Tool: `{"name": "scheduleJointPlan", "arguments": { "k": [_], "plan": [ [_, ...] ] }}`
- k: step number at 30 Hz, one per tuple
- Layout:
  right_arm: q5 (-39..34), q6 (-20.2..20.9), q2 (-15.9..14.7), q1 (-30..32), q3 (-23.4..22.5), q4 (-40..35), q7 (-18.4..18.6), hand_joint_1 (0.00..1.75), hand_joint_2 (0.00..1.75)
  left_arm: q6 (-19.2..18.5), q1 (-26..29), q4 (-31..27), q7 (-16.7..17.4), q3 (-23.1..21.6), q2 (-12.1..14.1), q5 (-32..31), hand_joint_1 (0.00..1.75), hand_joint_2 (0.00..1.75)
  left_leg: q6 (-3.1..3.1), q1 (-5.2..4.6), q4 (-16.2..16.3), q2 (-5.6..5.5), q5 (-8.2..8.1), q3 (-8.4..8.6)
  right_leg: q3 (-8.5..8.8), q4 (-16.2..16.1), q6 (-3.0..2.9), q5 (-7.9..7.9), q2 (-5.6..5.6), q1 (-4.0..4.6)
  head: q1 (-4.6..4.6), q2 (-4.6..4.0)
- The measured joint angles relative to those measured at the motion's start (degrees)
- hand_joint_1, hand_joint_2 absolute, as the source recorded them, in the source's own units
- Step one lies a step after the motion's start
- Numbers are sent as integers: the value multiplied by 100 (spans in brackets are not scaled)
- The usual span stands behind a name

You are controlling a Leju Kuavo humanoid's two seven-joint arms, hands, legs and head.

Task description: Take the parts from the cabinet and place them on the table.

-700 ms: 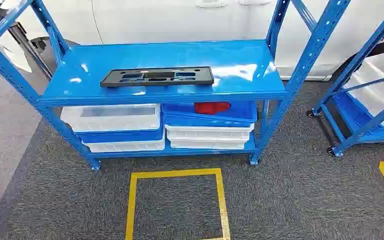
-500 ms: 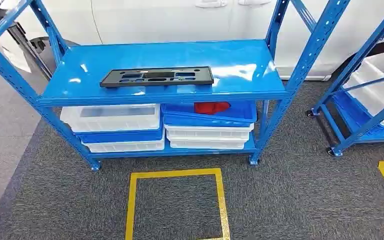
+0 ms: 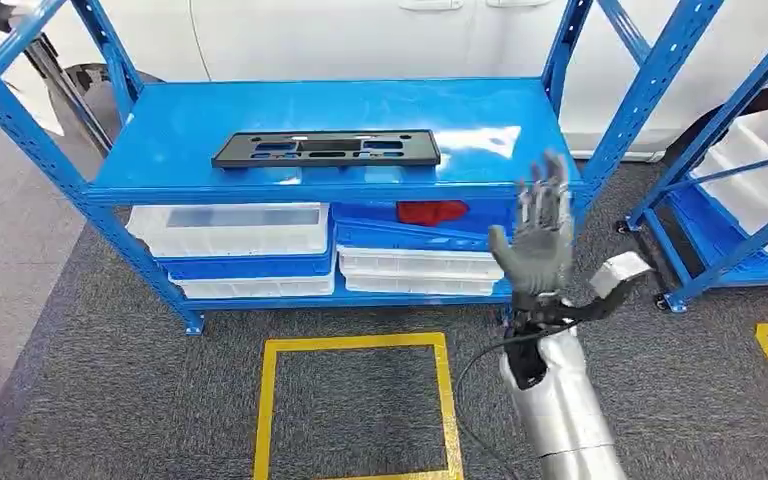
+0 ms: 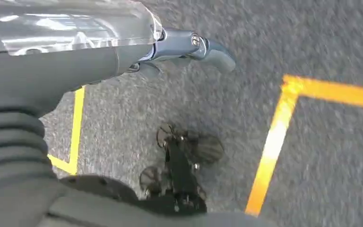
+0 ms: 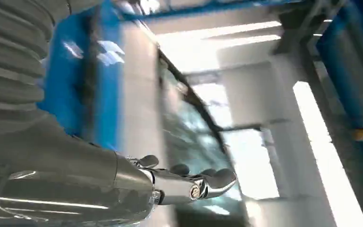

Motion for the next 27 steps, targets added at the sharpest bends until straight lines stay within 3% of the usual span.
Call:
{"name": "scheduleJointPlan", "arguments": {
  "k": [2, 3, 4, 5, 6, 8, 10, 12, 13, 14, 15, 16, 18, 20, 23, 24, 25, 27],
  "plan": [
    [592, -650, -74, -44, 243, -992, -50, 0, 0, -13, 11, 0, 30, 46, -2, 15, 0, 0, -48, 5, 49, -1, -92, 84, 391, -999, 4, 701, -34, -16, 0, 0],
    [793, -867, -116, -46, 359, -1350, -81, 0, 0, -31, 9, 0, 46, 66, -2, 9, 0, 0, -75, 7, 90, 9, -152, 108, 535, -1436, -4, 874, -85, -18, 0, 0],
    [906, -1007, -164, -35, 455, -1610, -89, 0, 0, -35, 9, 15, 63, 85, 0, 0, 0, 0, -115, -31, 128, 10, -189, 81, 584, -1445, -22, 784, -108, 36, 0, 0],
    [974, -1078, -175, -27, 556, -1898, -96, 0, 0, -46, 2, 15, 72, 105, 2, -2, 0, 0, -142, -24, 162, 3, -204, 57, 650, -1610, -94, 668, -94, 20, 2, 0],
    [1002, -1122, -181, 1, 634, -2099, -87, 0, 175, -53, -10, 17, 79, 116, 2, -5, 0, 0, -151, -13, 163, 15, -201, 42, 615, -1577, -131, 677, -80, 43, -4, 2],
    [1072, -1218, -240, 25, 728, -2440, -111, 0, 175, -53, -13, 20, 96, 122, 0, -13, 0, 0, -210, -10, 161, 48, -230, 52, 613, -1593, -195, 666, -39, 47, 2, 0],
    [1302, -1393, -295, 27, 859, -2713, -151, 0, 175, -15, -13, 20, 127, 129, -9, -13, 0, 0, -288, 21, 471, -69, -432, -77, 676, -1637, -260, 661, -33, 16, -2, 0],
    [1589, -1494, -380, 58, 1032, -2881, -105, 0, 175, 11, -11, 20, 131, 170, 0, 9, 0, 0, -341, 50, 1413, -113, -821, -578, 689, -1635, -288, 643, -27, 21, 0, 0],
    [1726, -1524, -434, 92, 1127, -2916, -85, 0, 175, 11, -10, 20, 142, 181, 11, 13, 0, 0, -356, 59, 1846, -115, -942, -832, 696, -1635, -298, 634, -22, 25, 0, 0],
    [1824, -1544, -474, 128, 1206, -2922, -41, 0, 175, 11, 6, 22, 155, 186, 15, 13, 0, 0, -359, 66, 2091, -116, -933, -1012, 705, -1633, -301, 626, -5, 27, 0, 0],
    [1887, -1594, -513, 165, 1293, -2918, 30, 0, 175, 9, 17, 22, 179, 197, 17, 9, 0, 0, -355, 71, 2024, -116, -774, -1039, 720, -1633, -296, 621, 14, 27, 0, 0],
    [1948, -1657, -533, 191, 1365, -2873, 83, 0, 175, 9, 20, 22, 179, 214, 20, 0, 0, 0, -339, 73, 1655, -117, -470, -926, 742, -1634, -291, 610, 32, 27, 0, 0],
    [2196, -1795, -546, 192, 1501, -2600, 222, 0, 175, -24, 11, 22, 149, 238, 43, -24, 0, 0, -280, 69, 580, -130, 149, -488, 794, -1636, -268, 586, 55, 27, 0, 0],
    [2647, -1813, -548, 110, 1701, -2047, 519, 0, 175, -79, -12, 22, 94, 253, 83, -85, 0, 0, -227, 31, 204, -162, 102, -350, 760, -1627, -217, 586, 105, 58, 0, 0],
    [3079, -1929, -529, -38, 2136, -1013, 663, 0, 175, -134, -66, 22, 68, 258, 118, -129, 0, 0, -148, 17, 193, -163, 137, -383, 752, -1686, -109, 632, 103, 42, 0, 0],
    [3247, -1989, -502, -125, 2267, -697, 738, 0, 175, -169, -72, 22, 61, 258, 116, -147, 0, 0, -109, 93, 121, -154, 189, -340, 743, -1649, -74, 597, 76, 48, 0, 0],
    [3499, -2084, -476, -261, 2391, -361, 857, 0, 175, -195, -81, 22, 52, 258, 118, -186, 0, 0, -95, 81, 93, -153, 202, -327, 678, -1501, -46, 489, 39, 49, 2, 0],
    [4193, -2358, -397, -585, 2689, 454, 1199, 0, 175, -227, -118, 22, 41, 256, 120, -263, 0, 0, -73, 73, 98, -136, 208, -344, 258, -662, -22, 61, 26, 33, 0, 2]
  ]
}}
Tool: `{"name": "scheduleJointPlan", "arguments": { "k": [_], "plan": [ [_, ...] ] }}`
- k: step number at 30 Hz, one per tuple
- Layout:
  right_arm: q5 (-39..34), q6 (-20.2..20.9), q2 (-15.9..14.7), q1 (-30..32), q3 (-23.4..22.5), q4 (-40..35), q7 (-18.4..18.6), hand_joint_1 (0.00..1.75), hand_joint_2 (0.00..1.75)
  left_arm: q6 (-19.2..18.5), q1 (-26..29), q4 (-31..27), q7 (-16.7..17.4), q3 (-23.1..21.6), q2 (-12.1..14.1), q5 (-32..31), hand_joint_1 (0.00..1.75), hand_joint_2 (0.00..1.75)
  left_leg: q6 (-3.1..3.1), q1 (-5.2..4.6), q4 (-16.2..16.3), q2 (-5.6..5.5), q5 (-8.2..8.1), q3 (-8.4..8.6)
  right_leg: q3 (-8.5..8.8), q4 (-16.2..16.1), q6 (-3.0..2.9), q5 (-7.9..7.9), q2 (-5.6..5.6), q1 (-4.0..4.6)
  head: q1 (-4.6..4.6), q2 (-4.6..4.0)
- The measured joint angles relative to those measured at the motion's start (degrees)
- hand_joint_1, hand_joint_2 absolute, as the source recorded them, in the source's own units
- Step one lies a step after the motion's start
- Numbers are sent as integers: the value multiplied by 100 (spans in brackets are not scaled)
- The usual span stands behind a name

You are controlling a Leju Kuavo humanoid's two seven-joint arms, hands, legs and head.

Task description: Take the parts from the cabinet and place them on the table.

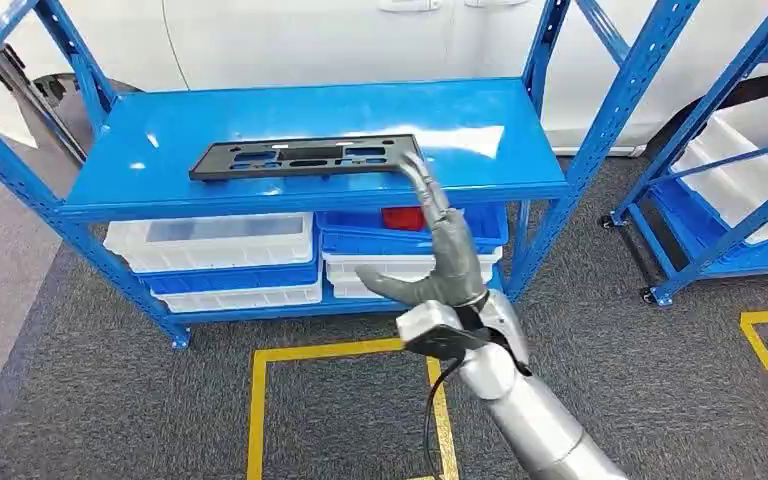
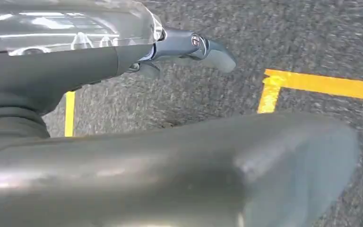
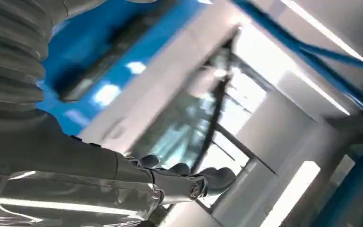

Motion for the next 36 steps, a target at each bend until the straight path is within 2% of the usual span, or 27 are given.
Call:
{"name": "scheduleJointPlan", "arguments": {
  "k": [1, 2, 3, 4, 6, 7, 8, 11, 13, 14, 16, 17, 18, 19, 21, 22, 23, 24, 26, 28, 29, 31, 32, 33, 34, 35, 36],
  "plan": [
    [378, -170, 66, -148, 155, 446, 186, 0, 175, -22, -22, 0, 2, 0, 0, -44, 0, 0, 1, -5, 3, 5, 0, -7, -236, 460, 10, -163, -2, 0, 0, -2],
    [642, -301, 159, -277, 313, 875, 275, 0, 175, -33, -48, 0, 17, -2, 0, -65, 0, 0, 1, -7, 8, 7, 0, -12, -411, 777, 18, -211, -5, 0, 0, -2],
    [783, -397, 234, -370, 422, 1272, 314, 0, 175, -39, -68, 0, 22, -2, 0, -79, 0, 0, 1, -7, 14, 5, -2, -10, -437, 783, 20, -114, -11, -1, 0, -2],
    [813, -432, 289, -445, 502, 1516, 316, 0, 175, -39, -82, 0, 28, -4, 0, -92, 0, 0, 4, -7, 24, 1, -10, -1, -318, 503, 13, 104, -18, -1, 0, -2],
    [925, -557, 393, -640, 609, 1929, 356, 0, 175, -39, -88, 0, 39, -4, -2, -103, 0, 0, -23, -7, 67, -10, -46, 16, 139, -499, -21, 650, -26, 1, 0, -2],
    [1004, -594, 433, -715, 651, 2089, 399, 0, 175, -39, -89, 0, 44, -4, -2, -109, 0, 0, -40, -9, 89, -11, -63, 12, 269, -798, -43, 762, -39, 4, 0, -2],
    [1239, -618, 481, -877, 730, 2320, 586, 0, 175, -44, -107, 0, 50, -4, -2, -135, 0, 0, -83, -68, 158, -11, -91, -41, 331, -974, -84, 671, -52, 34, 0, -2],
    [2159, -690, 706, -1259, 1001, 3232, 1414, 0, 175, -46, -151, 0, 98, -11, 0, -212, 0, 0, -158, -31, 119, 10, -67, -46, 282, -943, -180, 689, -13, 59, 0, -2],
    [2669, -907, 898, -1498, 1112, 3843, 1999, 0, 175, -28, -174, 0, 109, -11, 4, -232, 0, 0, -228, -13, 235, -7, -164, -86, 326, -1018, -240, 726, -19, 9, 0, -2],
    [2928, -1063, 985, -1620, 1164, 4093, 2360, 0, 175, -22, -171, 0, 114, -11, 0, -260, 0, 0, -260, -7, 511, -7, -344, -214, 326, -1018, -269, 726, -26, 5, 0, -2],
    [3427, -1295, 1108, -1824, 1265, 4565, 3051, 0, 175, 11, -147, 0, 118, -11, 7, -308, 0, 0, -316, 30, 1438, -7, -756, -659, 326, -1017, -288, 722, -25, 13, 0, -2],
    [3574, -1356, 1140, -1881, 1298, 4756, 3274, 0, 175, 17, -132, 0, 122, -11, 7, -354, 0, 0, -336, 38, 1828, -7, -853, -867, 326, -1013, -290, 719, -25, 13, 0, -2],
    [3611, -1381, 1147, -1919, 1300, 4904, 3416, 0, 175, 26, -120, 0, 131, -11, 7, -371, 0, 0, -346, 50, 1917, -7, -793, -940, 330, -1012, -289, 717, -25, 12, 0, -2],
    [3622, -1389, 1171, -1957, 1300, 5019, 3494, 0, 175, 31, -116, 0, 142, -11, 9, -409, 0, 0, -349, 63, 1734, -6, -617, -878, 334, -1009, -282, 712, -19, 9, 0, -2],
    [3622, -1392, 1210, -2095, 1300, 5215, 3540, 0, 175, 33, -126, 0, 183, -13, 18, -468, 0, 0, -342, 87, 816, -6, -88, -464, 349, -987, -254, 692, -1, -2, 0, -2],
    [3622, -1387, 1237, -2174, 1298, 5266, 3547, 0, 175, 37, -132, 0, 206, -17, 24, -489, 0, 0, -333, 98, 293, -8, 104, -224, 361, -974, -225, 673, 13, -7, 0, -2],
    [3622, -1376, 1252, -2245, 1296, 5359, 3551, 0, 175, 44, -142, 0, 245, -28, 24, -518, 0, 0, -302, 55, 156, -28, -9, -126, 337, -964, -184, 667, 23, 30, 0, -2],
    [3622, -1372, 1274, -2281, 1296, 5417, 3555, 0, 175, 46, -148, 0, 262, -39, 26, -524, 0, 0, -246, 45, 160, -35, 7, -147, 327, -974, -147, 684, 27, 22, -2, 0],
    [3616, -1365, 1298, -2291, 1276, 5513, 3555, 0, 175, 46, -134, 0, 286, -50, 44, -524, 0, 0, -185, 27, 154, -40, 7, -160, 346, -1016, -82, 704, 24, 9, 0, -2],
    [3616, -1365, 1316, -2305, 1256, 5572, 3555, 0, 175, 33, -120, 0, 295, -50, 44, -516, 0, 0, -103, 82, 72, -22, 59, -123, 342, -980, -18, 645, 17, 2, 0, -2],
    [3616, -1359, 1324, -2334, 1241, 5607, 3555, 0, 175, 20, -124, 0, 293, -52, 44, -514, 0, 0, -62, 74, 63, -25, 64, -127, 232, -739, -2, 467, 3, 9, 0, -2],
    [3616, -1322, 1331, -2348, 1232, 5681, 3558, 0, 175, -13, -117, 0, 293, -50, 50, -500, 0, 0, -38, 50, 63, -21, 61, -138, -237, 258, 14, -14, -2, 7, 0, -2],
    [3613, -1304, 1331, -2337, 1223, 5716, 3558, 0, 175, -26, -107, 0, 293, -50, 57, -489, 0, 0, -25, 38, 65, -21, 59, -141, -439, 667, 17, -143, -3, 8, 0, -2],
    [3609, -1284, 1331, -2325, 1210, 5747, 3558, 0, 175, -39, -96, 0, 293, -50, 57, -481, 0, 0, -22, 27, 67, -21, 58, -140, -544, 861, 10, -156, -4, 8, 0, -2],
    [3605, -1278, 1331, -2316, 1195, 5777, 3558, 0, 175, -41, -82, 0, 293, -50, 59, -481, 0, 0, -22, 15, 68, -23, 57, -138, -518, 767, -5, -33, -5, 10, 0, -2],
    [3605, -1278, 1335, -2320, 1186, 5790, 3558, 0, 175, -44, -77, 0, 295, -50, 59, -479, 0, 0, -22, 2, 75, -27, 56, -134, -348, 408, -31, 199, -6, 15, 0, -2],
    [3603, -1278, 1346, -2333, 1173, 5803, 3558, 0, 175, -46, -79, 0, 293, -50, 59, -479, 0, 0, -21, -11, 81, -29, 51, -125, -94, -124, -67, 467, -9, 24, 0, -2]
  ]
}}
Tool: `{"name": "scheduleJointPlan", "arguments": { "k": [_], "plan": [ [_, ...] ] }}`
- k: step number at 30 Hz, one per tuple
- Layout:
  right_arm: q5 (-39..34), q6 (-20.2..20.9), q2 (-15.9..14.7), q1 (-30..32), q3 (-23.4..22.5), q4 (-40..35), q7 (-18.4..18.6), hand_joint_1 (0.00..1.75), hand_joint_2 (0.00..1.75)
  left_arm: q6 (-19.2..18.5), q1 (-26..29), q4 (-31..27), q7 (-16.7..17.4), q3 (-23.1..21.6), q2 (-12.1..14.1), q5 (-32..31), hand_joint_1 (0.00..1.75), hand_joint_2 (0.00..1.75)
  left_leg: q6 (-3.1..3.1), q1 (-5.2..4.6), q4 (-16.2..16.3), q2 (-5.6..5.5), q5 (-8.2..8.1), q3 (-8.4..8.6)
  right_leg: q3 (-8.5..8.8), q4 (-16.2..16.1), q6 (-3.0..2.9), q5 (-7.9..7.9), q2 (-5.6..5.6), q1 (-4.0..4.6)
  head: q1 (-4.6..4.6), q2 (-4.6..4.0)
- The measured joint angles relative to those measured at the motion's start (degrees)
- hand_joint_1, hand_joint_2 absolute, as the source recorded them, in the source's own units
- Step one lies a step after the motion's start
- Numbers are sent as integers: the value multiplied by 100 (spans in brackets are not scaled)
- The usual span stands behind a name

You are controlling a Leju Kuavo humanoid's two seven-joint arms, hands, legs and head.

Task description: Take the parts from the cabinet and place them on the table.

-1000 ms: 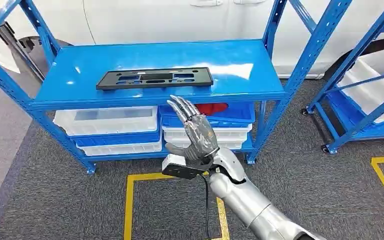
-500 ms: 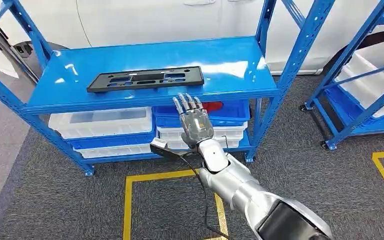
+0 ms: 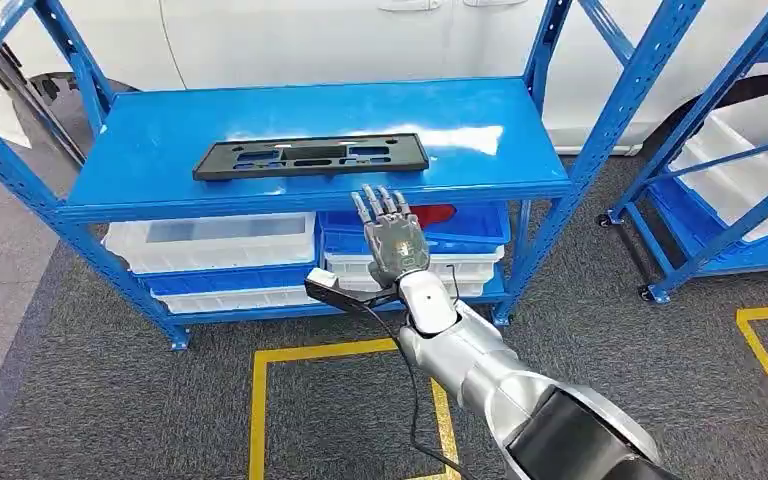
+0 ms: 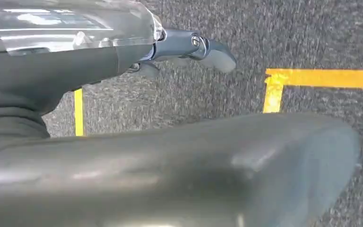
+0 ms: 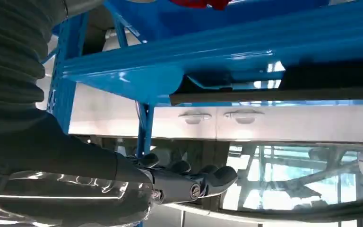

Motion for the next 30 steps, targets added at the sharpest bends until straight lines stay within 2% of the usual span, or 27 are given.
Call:
{"name": "scheduleJointPlan", "arguments": {
  "k": [1, 2, 3, 4, 6, 7, 8, 9, 11, 12, 13, 14, 16, 17, 18, 19, 21, 22, 23, 24, 26, 27, 28, 29, 30],
  "plan": [
    [-2, 2, 18, -21, -15, 9, 0, 0, 175, -2, -4, 0, 0, 0, 0, 0, 0, 0, -9, -10, 7, -2, -10, 9, 290, -579, -57, 251, -9, 19, 0, 0],
    [-13, 4, 30, -41, -26, 15, 0, 0, 175, -6, -3, 0, 0, 0, -9, 0, 0, 0, -25, -12, 12, 2, -21, -6, 422, -849, -107, 202, -33, 51, 0, 0],
    [-17, 11, 63, -56, -26, 22, -2, 0, 175, -9, -13, 0, 0, 0, -2, 0, 0, 0, -51, -46, 34, 4, -32, -21, 406, -903, -94, 243, -46, 52, 0, 2],
    [-26, 26, 70, -57, -33, 31, -13, 0, 175, -11, -8, 0, 2, 0, 4, 4, 0, 0, -81, -11, 24, 8, -25, -22, 404, -892, -103, 241, -38, 69, 0, 0],
    [-37, 48, 85, -65, -63, 53, -43, 0, 175, -17, -10, 0, 4, 0, 4, 4, 0, 0, -144, -11, 3, 12, -31, -2, 417, -922, -164, 238, -29, 76, 0, 0],
    [-41, 55, 113, -71, -74, 53, -63, 0, 175, -20, -17, -2, 4, 0, 21, 4, 0, 0, -169, -22, 23, 20, -65, -21, 467, -977, -193, 268, -37, 11, 0, 2],
    [-52, 91, 137, -87, -81, 59, -72, 0, 175, -26, -17, 0, 2, -2, 9, 7, 0, 0, -211, -9, 195, 12, -166, -60, 508, -999, -213, 255, -34, 5, -2, 0],
    [-50, 114, 177, -104, -81, 64, -96, 0, 175, -28, -22, 0, 2, -2, 7, 9, 0, 0, -241, 6, 526, 10, -343, -211, 525, -999, -234, 243, -36, 3, -2, 0],
    [-39, 122, 208, -90, -81, 81, -133, 0, 175, -26, -20, 0, 2, -2, 15, 22, 0, 0, -296, 45, 1477, 10, -716, -700, 556, -997, -246, 214, -37, 4, 0, 0],
    [-33, 125, 219, -77, -81, 96, -142, 0, 175, -26, -11, 0, 4, -2, 15, 22, 0, 0, -316, 59, 1784, 11, -768, -891, 567, -993, -240, 198, -34, 2, -2, 0],
    [-31, 125, 221, -63, -81, 105, -146, 0, 175, -26, -2, 0, 4, -2, 15, 22, 0, 0, -331, 74, 1796, 11, -679, -938, 587, -992, -232, 183, -30, 0, -2, 0],
    [-15, 125, 236, -58, -81, 118, -149, 0, 175, -28, 3, 0, 4, -2, 15, 22, 0, 0, -337, 93, 1530, 12, -461, -843, 618, -989, -213, 156, -20, -3, -2, 0],
    [44, 125, 275, -65, -81, 123, -160, 0, 175, -26, 6, 0, 4, 0, 18, 24, 0, 0, -332, 115, 448, 14, 138, -325, 717, -981, -179, 82, -13, -16, -2, 0],
    [70, 127, 299, -68, -81, 125, -166, 0, 175, -26, 8, 0, 4, 0, 20, 26, 0, 0, -312, 113, 93, 9, 161, -139, 746, -984, -144, 44, -13, -15, 0, 0],
    [77, 140, 317, -89, -81, 125, -166, 0, 175, -26, 3, 0, 7, 0, 20, 33, 0, 0, -276, 65, -22, 7, 86, -62, 728, -964, -108, 24, -1, 20, 0, 0],
    [103, 162, 339, -89, -79, 125, -164, 0, 175, -26, -5, 0, 4, 0, 20, 37, 0, 0, -207, 61, 8, -5, 69, -86, 725, -992, -73, 29, 1, 13, -2, 0],
    [140, 190, 369, -81, -79, 127, -166, 0, 175, -26, 13, 0, 11, 2, 20, 39, 0, 0, -128, 56, -12, -7, 20, -75, 758, -956, -7, 33, 1, 14, 0, 0],
    [149, 190, 380, -84, -79, 125, -164, 0, 175, -26, 24, 0, 11, 4, 20, 39, 0, 0, -89, 70, -36, -13, 21, -16, 754, -925, 22, 1, -1, 3, 0, 0],
    [149, 190, 389, -93, -79, 123, -164, 0, 175, -24, 29, 0, 9, 4, 17, 42, 0, 0, -57, 74, -54, -13, 4, 22, 703, -775, 49, -54, -11, -15, 0, 0],
    [153, 192, 398, -111, -79, 125, -164, 0, 175, -26, 23, 0, 7, 4, 17, 39, 0, 0, -26, 72, -54, -13, -18, 35, 524, -478, 55, -188, -12, -12, 0, 0],
    [162, 214, 398, -101, -79, 131, -155, 0, 175, -24, 17, 0, 4, 4, 20, 39, 0, 0, 15, 54, -53, -12, -69, 69, -64, 468, 76, -557, -12, -12, 0, 0],
    [162, 219, 398, -73, -79, 144, -135, 0, 175, -24, 25, 0, 2, 7, 20, 42, 0, 0, 23, 43, -51, -13, -103, 102, -326, 841, 78, -646, -12, -12, 0, 0],
    [160, 221, 398, -42, -79, 160, -129, 0, 175, -24, 37, 0, 2, 7, 20, 42, 0, 0, 26, 33, -51, -17, -139, 152, -464, 937, 62, -571, -12, -11, 0, 0],
    [160, 219, 398, -28, -79, 166, -129, 0, 175, -24, 43, 0, 2, 9, 20, 39, 0, 0, 23, 24, -50, -23, -179, 210, -455, 758, 38, -362, -12, -7, 0, 0],
    [155, 216, 398, -30, -79, 173, -129, 0, 175, -24, 42, 0, 2, 11, 20, 35, 0, 0, 21, 11, -50, -26, -222, 279, -333, 369, 9, -63, -12, -2, 0, 0]
  ]
}}
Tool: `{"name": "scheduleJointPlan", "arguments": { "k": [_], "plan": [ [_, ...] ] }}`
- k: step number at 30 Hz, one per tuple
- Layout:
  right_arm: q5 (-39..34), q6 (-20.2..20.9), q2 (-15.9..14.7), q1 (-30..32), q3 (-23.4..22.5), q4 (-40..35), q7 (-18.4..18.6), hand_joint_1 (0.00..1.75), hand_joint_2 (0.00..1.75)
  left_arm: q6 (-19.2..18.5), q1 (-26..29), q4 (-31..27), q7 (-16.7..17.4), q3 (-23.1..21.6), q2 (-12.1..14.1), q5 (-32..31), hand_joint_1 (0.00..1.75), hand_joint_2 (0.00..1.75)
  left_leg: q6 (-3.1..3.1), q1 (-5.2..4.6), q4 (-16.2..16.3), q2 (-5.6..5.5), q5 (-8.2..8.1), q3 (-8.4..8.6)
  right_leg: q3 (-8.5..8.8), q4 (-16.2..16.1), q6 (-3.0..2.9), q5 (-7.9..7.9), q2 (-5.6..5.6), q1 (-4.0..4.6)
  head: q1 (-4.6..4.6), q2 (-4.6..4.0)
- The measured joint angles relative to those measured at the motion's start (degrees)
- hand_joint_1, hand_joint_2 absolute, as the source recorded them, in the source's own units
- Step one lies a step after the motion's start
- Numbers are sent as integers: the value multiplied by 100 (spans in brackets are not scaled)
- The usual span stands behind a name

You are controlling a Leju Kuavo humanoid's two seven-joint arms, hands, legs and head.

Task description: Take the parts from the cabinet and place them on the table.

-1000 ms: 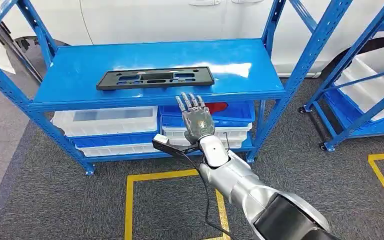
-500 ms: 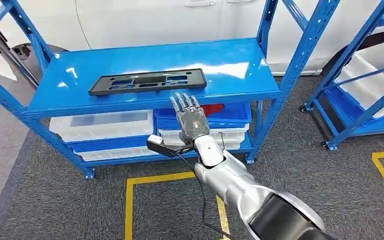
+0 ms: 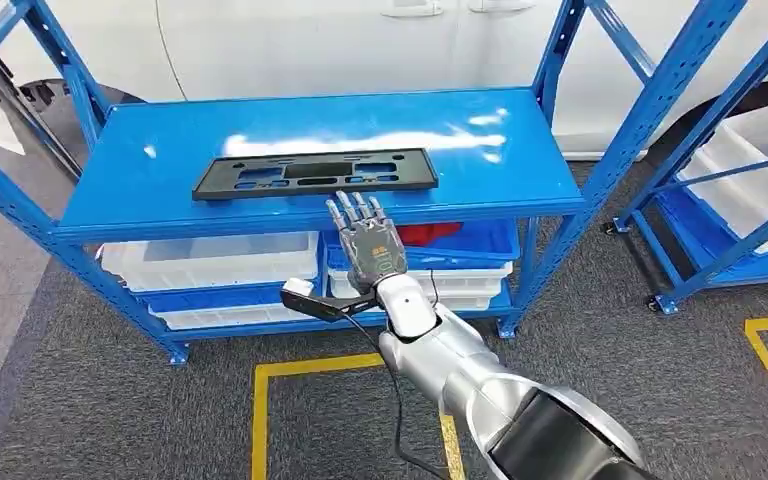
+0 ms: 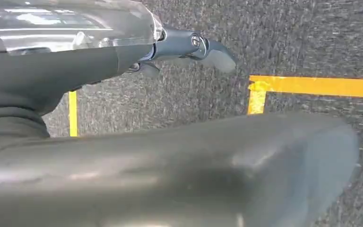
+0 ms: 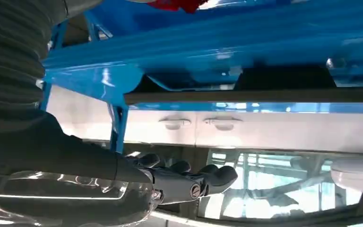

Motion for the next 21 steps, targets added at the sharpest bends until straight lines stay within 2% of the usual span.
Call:
{"name": "scheduleJointPlan", "arguments": {
  "k": [2, 3, 4, 5, 6, 7, 8, 9, 11, 12, 13, 14, 15, 17, 18, 19, 20, 21],
  "plan": [
    [-11, -9, 0, -20, -9, 0, -11, 0, 175, -2, -10, 0, 0, 2, -9, -18, 0, 0, -18, -14, -8, -4, -107, 115, 387, -1079, -110, 703, -5, 39, 0, 0],
    [-15, -9, -2, -31, -28, 9, -18, 0, 175, 0, -15, 9, 2, 2, -22, -20, 0, 0, -56, -27, 11, -2, -142, 169, 408, -1187, -118, 587, -17, 79, -2, 0],
    [-18, -7, 0, -38, -41, 13, -22, 0, 175, 7, -40, 9, 2, 4, -22, -20, 0, 0, -98, -17, 12, -6, -170, 135, 442, -1283, -133, 518, -9, 96, 9, 0],
    [-18, -7, -2, -32, -46, 15, -28, 0, 175, 15, -52, 9, 7, 4, -22, -20, 0, 0, -139, -7, -31, -4, -195, 165, 450, -1298, -159, 560, -5, 115, 4, 0],
    [-24, -7, -2, -30, -55, 20, -33, 0, 175, 17, -27, 9, 9, 7, -22, -20, 0, 0, -182, -15, 70, 2, -132, 184, 489, -1324, -200, 547, 3, 103, -2, 0],
    [-37, -7, -2, -43, -72, 15, -33, 0, 175, 20, -15, 9, 11, 7, -20, -20, 0, 0, -218, -14, 54, 4, -168, 250, 586, -1358, -243, 528, 9, 84, 0, 0],
    [-37, -7, 11, -47, -83, 13, -37, 0, 175, 22, -18, 9, 11, 11, -15, -20, 0, 0, -215, 9, 136, 8, -234, 226, 666, -1408, -261, 528, 10, 60, 0, 2],
    [-48, -2, 15, -67, -87, 15, -35, 0, 175, 20, -29, 9, 7, 11, -33, -22, 0, 0, -256, 9, 391, 3, -283, 101, 723, -1419, -287, 504, 2, 45, -2, 0],
    [-48, 4, 33, -79, -90, 15, -53, 0, 175, 20, -31, 9, 7, 15, -31, -22, 0, 0, -344, 44, 1185, 4, -509, -404, 775, -1418, -296, 445, 6, 44, 0, 0],
    [-48, 6, 37, -57, -90, 17, -55, 0, 175, 20, -31, 9, 7, 24, -31, -22, 0, 0, -387, 52, 1601, 5, -708, -713, 815, -1415, -294, 394, 6, 44, -2, 0],
    [-48, 9, 37, -34, -94, 26, -55, 0, 175, 15, -12, 9, 7, 33, -31, -22, 0, 0, -403, 58, 1784, 6, -777, -911, 867, -1411, -290, 349, 12, 42, -2, 0],
    [-48, 9, 37, -18, -94, 33, -55, 0, 175, 13, 4, 9, 9, 37, -31, -22, 0, 0, -404, 65, 1683, 6, -683, -955, 928, -1410, -283, 304, 20, 39, 0, 0],
    [-48, 9, 39, -14, -94, 33, -57, 0, 175, 13, 13, 9, 9, 39, -31, -20, 0, 0, -376, 70, 1364, 6, -442, -892, 995, -1407, -271, 254, 27, 36, 0, 0],
    [-48, 9, 50, -25, -94, 31, -59, 0, 175, 13, 11, 9, 9, 39, -26, -20, 0, 0, -353, 71, 314, 8, 352, -562, 1142, -1392, -233, 136, 27, 32, 0, 0],
    [-48, 9, 55, -27, -96, 35, -61, 0, 175, 13, 27, 18, 9, 42, -26, -20, 0, 0, -333, 68, 33, 11, 570, -517, 1160, -1390, -211, 91, 25, 40, 0, 0],
    [-48, 11, 59, -36, -96, 39, -66, 0, 175, 13, 8, 26, 11, 42, -26, -22, 0, 0, -251, 22, -1, 18, 336, -509, 1133, -1378, -173, 76, 37, 60, 0, 0],
    [-50, 13, 59, -33, -98, 37, -66, 0, 175, 13, -14, 26, 9, 42, -26, -20, 0, 0, -182, 19, 25, 9, 451, -511, 1116, -1374, -134, 51, 36, 63, -2, 0],
    [-48, 11, 61, -28, -98, 37, -66, 0, 175, 13, -1, 26, 13, 42, -26, -20, 0, 0, -152, 9, 33, 2, 432, -513, 1132, -1387, -106, 32, 36, 59, 0, 0]
  ]
}}
